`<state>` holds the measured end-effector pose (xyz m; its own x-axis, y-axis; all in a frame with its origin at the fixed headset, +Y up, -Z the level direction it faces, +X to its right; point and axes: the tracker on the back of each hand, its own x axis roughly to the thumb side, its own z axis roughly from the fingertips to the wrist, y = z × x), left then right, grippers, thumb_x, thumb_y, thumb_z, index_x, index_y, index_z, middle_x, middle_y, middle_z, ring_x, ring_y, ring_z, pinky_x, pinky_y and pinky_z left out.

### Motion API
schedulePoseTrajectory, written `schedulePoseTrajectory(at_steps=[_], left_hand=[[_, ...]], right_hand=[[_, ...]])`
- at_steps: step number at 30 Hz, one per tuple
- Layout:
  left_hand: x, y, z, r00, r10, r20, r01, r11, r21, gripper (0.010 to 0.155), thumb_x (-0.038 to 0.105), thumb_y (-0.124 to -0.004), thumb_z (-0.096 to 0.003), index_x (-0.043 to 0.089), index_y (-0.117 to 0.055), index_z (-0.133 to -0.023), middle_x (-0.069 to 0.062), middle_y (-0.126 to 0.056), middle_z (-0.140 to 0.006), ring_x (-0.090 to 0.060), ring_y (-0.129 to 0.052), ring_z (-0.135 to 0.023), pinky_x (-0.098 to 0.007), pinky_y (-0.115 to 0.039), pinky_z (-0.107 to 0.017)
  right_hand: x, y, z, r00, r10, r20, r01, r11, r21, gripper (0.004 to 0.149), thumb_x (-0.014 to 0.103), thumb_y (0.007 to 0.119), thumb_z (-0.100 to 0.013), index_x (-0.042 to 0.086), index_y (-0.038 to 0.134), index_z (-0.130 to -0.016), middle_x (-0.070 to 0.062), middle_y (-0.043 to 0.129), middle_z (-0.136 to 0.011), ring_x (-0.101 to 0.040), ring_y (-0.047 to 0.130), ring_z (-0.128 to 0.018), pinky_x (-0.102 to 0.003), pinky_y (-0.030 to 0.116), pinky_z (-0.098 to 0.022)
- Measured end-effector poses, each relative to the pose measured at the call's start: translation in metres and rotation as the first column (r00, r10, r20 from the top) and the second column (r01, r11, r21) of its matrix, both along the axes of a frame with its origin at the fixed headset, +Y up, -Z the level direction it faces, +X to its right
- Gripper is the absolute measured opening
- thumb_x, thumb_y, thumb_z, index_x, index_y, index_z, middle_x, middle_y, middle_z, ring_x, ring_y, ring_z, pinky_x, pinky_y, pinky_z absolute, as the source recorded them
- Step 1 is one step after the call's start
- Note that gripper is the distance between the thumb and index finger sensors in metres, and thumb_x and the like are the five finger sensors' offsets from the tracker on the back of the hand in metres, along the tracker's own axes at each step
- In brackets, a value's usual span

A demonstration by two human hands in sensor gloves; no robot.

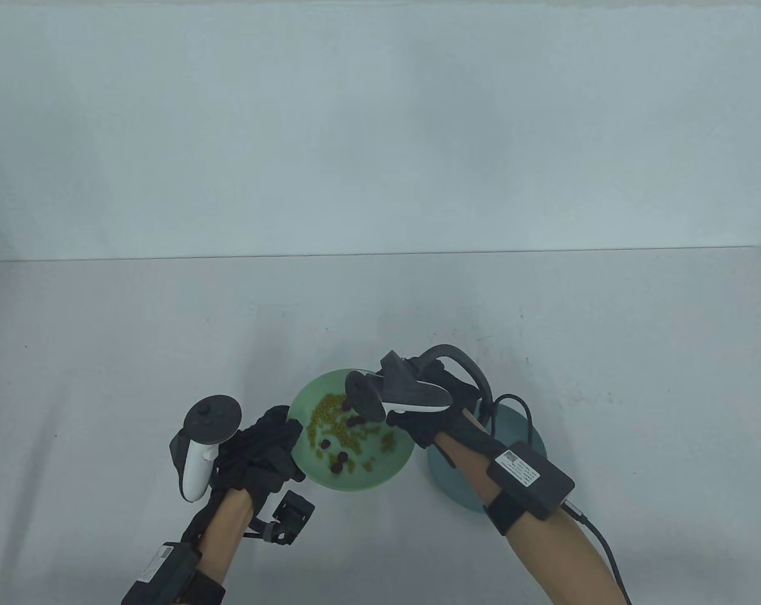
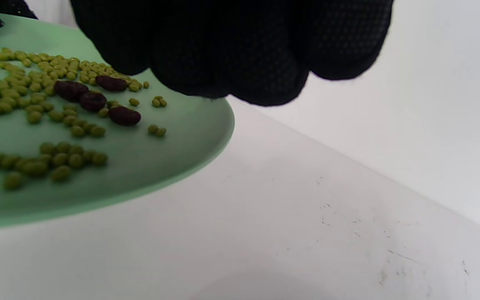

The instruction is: Pick cranberries with hand pinch into plate

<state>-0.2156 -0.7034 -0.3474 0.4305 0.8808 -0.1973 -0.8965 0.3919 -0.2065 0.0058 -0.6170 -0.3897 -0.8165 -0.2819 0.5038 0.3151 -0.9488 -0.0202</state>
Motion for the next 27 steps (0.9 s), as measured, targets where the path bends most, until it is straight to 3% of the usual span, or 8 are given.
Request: schedulePoseTrajectory(at_steps=[27], left_hand=[[-0.004, 0.0, 0.0, 0.999, 0.038, -0.012, -0.038, 0.999, -0.002, 0.052, 0.022, -0.066, -0.06, -0.003, -0.056, -0.104, -0.019, -0.086, -0.081, -0.023, -0.109, -0.046, -0.029, -0.096, -0.036]], right_hand=[[-0.017, -0.016, 0.003, 0.996, 0.073, -0.043, -0.072, 0.997, 0.023, 0.047, 0.051, 0.077, -0.051, 0.023, 0.084, -0.088, 0.015, 0.094, -0.052, -0.007, 0.099, -0.043, -0.037, 0.088, -0.045]])
